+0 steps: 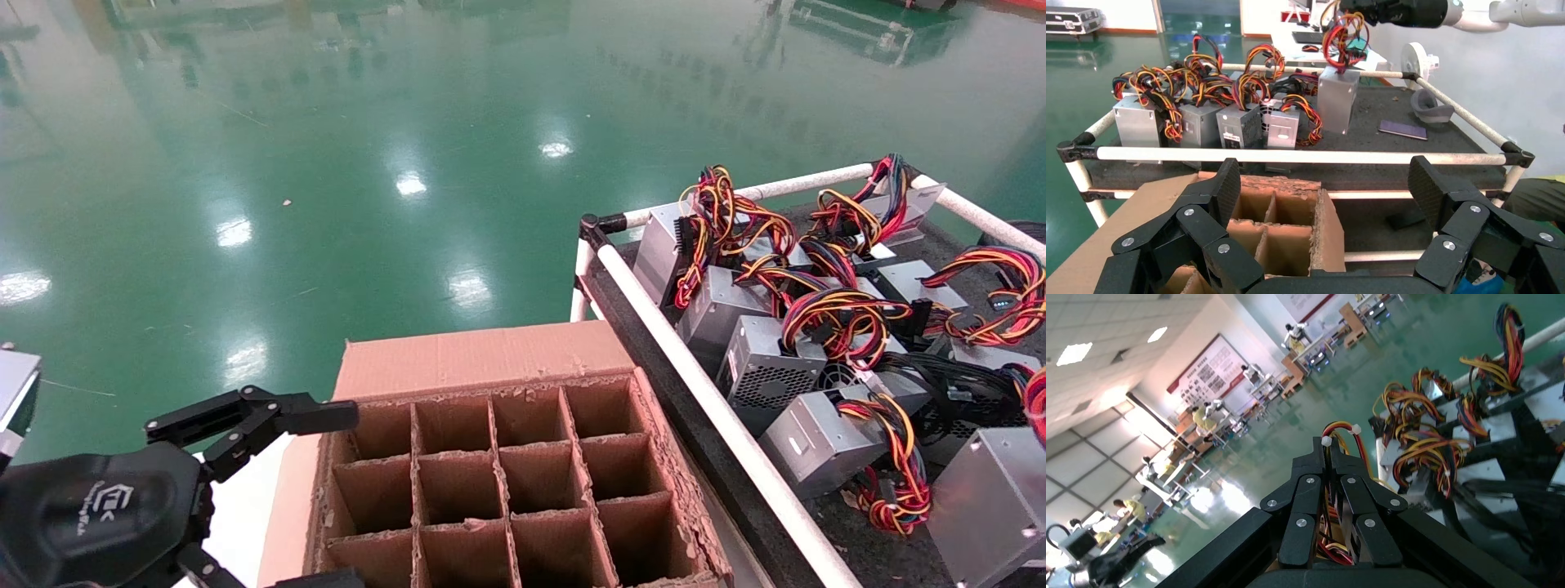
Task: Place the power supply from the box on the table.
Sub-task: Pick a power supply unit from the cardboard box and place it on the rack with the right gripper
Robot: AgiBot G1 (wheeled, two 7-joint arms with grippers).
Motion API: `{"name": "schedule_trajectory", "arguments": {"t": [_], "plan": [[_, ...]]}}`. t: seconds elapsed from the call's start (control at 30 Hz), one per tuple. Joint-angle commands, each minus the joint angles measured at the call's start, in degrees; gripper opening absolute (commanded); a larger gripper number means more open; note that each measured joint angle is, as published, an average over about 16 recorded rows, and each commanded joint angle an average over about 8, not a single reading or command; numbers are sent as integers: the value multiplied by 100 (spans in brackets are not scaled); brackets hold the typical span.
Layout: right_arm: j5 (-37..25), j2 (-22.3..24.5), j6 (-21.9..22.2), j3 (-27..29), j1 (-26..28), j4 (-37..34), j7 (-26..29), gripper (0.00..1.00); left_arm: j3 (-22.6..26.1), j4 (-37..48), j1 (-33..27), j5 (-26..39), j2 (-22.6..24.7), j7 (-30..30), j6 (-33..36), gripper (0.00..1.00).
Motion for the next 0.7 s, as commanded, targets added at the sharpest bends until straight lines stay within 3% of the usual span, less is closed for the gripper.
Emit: {"name": "schedule_trajectory", "arguments": {"t": [0.03,0.3,0.7], "plan": [[-36,-25,15,3,-54,50,-63,0,0,0,0,0,0,0,0,100],[-403,-322,166,-243,398,89,-191,0,0,0,0,0,0,0,0,100],[-1255,-875,678,-785,1801,-232,-299,0,0,0,0,0,0,0,0,100]]}}
